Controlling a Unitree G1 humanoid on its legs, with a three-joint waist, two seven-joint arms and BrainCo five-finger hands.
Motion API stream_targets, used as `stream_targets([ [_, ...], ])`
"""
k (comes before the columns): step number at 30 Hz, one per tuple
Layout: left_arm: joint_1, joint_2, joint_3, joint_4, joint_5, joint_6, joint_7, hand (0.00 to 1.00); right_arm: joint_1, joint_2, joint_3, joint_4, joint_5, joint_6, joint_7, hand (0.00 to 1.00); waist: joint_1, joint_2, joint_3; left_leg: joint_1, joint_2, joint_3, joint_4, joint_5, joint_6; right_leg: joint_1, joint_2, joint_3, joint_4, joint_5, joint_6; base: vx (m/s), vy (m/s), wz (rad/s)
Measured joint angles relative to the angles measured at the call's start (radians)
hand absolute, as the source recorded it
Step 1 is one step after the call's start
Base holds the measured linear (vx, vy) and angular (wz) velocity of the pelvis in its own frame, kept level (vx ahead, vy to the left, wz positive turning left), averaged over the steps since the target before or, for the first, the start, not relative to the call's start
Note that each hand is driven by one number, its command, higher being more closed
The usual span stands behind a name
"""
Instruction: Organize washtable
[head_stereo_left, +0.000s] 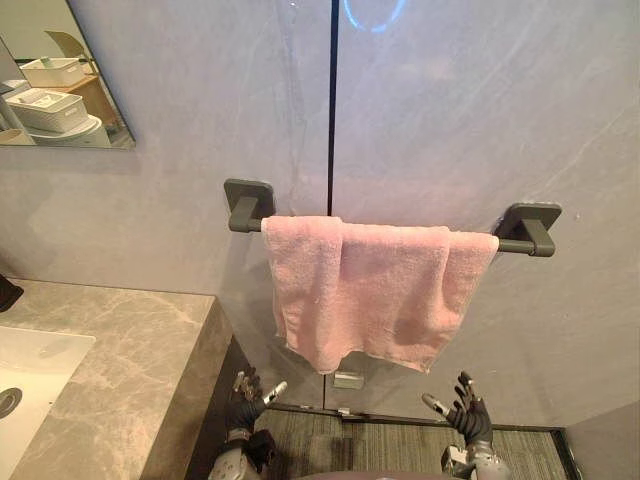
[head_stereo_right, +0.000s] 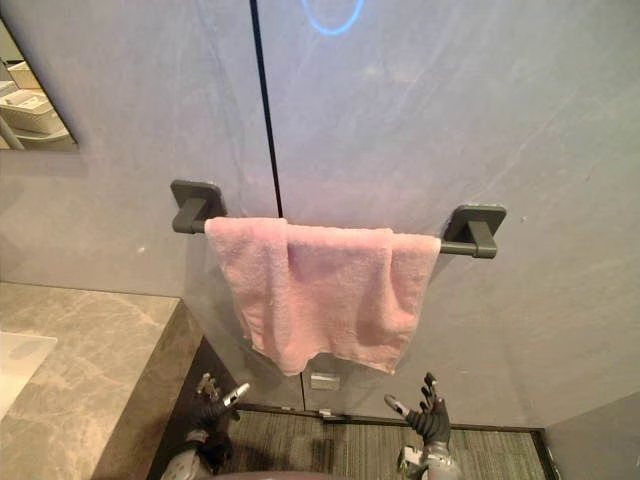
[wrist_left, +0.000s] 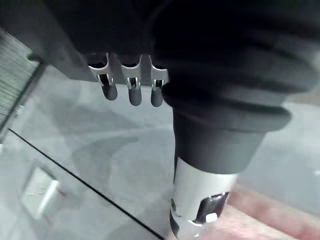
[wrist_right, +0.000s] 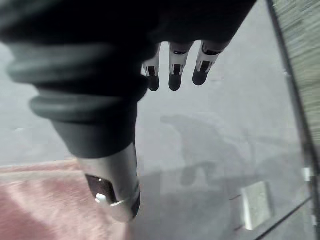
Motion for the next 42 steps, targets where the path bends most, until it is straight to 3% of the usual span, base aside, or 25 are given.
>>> stream_targets([
  [3, -0.023, 0.006, 0.000, 0.148, 0.011, 0.028, 0.002, 0.00, -0.033, -0.013, -0.003, 0.161, 0.003, 0.013, 0.000, 0.00, 0.000, 0.008, -0.008, 0.008, 0.005, 0.000, -0.006, 0.001, -0.005, 0.014, 0.008, 0.001, -0.020, 0.007, -0.009, -0.01, -0.029, -0.01],
  [15, -0.127, 0.042, 0.033, 0.379, 0.118, 0.033, 0.026, 0.00, -0.153, -0.046, -0.044, 0.442, 0.067, 0.029, -0.001, 0.00, -0.002, 0.009, 0.001, 0.017, 0.006, -0.006, -0.025, 0.009, -0.018, 0.030, 0.021, 0.008, -0.058, 0.033, -0.015, -0.04, -0.019, -0.02],
  [37, -0.238, 0.059, 0.080, 0.540, 0.186, 0.033, 0.025, 0.00, -0.285, -0.081, -0.040, 0.600, 0.079, 0.029, -0.001, 0.00, -0.005, 0.005, 0.076, -0.006, -0.001, -0.001, -0.025, 0.010, -0.018, -0.012, 0.024, 0.024, -0.040, 0.030, -0.016, -0.02, -0.007, -0.02],
  [40, -0.259, 0.066, 0.091, 0.537, 0.187, 0.034, 0.028, 0.00, -0.306, -0.081, -0.033, 0.588, 0.079, 0.030, -0.002, 0.00, -0.004, 0.009, 0.105, -0.042, 0.011, 0.039, -0.008, 0.010, -0.019, -0.120, 0.023, 0.060, 0.111, -0.031, -0.016, -0.03, -0.010, -0.35],
  [42, -0.281, 0.086, 0.097, 0.532, 0.188, 0.042, 0.044, 0.00, -0.309, -0.068, -0.018, 0.559, 0.079, 0.031, -0.003, 0.00, -0.004, -0.024, 0.126, -0.095, 0.008, 0.047, 0.030, 0.011, -0.017, -0.238, 0.001, 0.084, 0.318, -0.124, 0.005, -0.08, -0.032, 0.04],
])
